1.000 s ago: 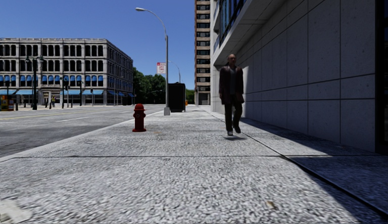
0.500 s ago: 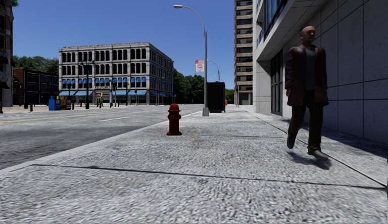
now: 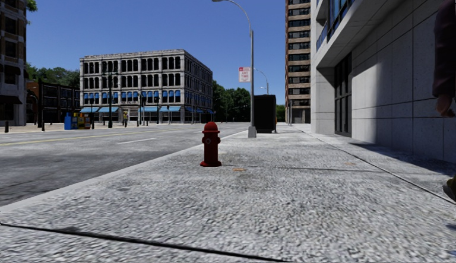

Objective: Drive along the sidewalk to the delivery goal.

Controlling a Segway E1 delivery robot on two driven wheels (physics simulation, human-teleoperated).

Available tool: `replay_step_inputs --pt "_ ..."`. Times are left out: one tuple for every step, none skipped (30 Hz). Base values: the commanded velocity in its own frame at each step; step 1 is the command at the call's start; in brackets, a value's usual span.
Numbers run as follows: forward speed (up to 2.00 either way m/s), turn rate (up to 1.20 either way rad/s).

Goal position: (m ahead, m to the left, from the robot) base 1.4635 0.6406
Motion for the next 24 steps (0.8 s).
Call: replay_step_inputs --pt "1.56 0.0" --pt "1.56 0.0" --pt "1.56 0.0" --pt "1.56 0.0" --pt "1.56 0.0" --pt "1.56 0.0" --pt "1.56 0.0" --pt "1.56 0.0" --pt "1.56 0.0" --pt "1.56 0.0" --pt "1.56 0.0" --pt "1.56 0.0" --pt "1.56 0.0" --pt "1.56 0.0" --pt "1.56 0.0" --pt "1.56 0.0" --pt "1.56 0.0" --pt "1.56 0.0" --pt "1.56 0.0" --pt "1.56 0.0" --pt "1.56 0.0" --pt "1.56 0.0" --pt "1.56 0.0" --pt "1.56 0.0"
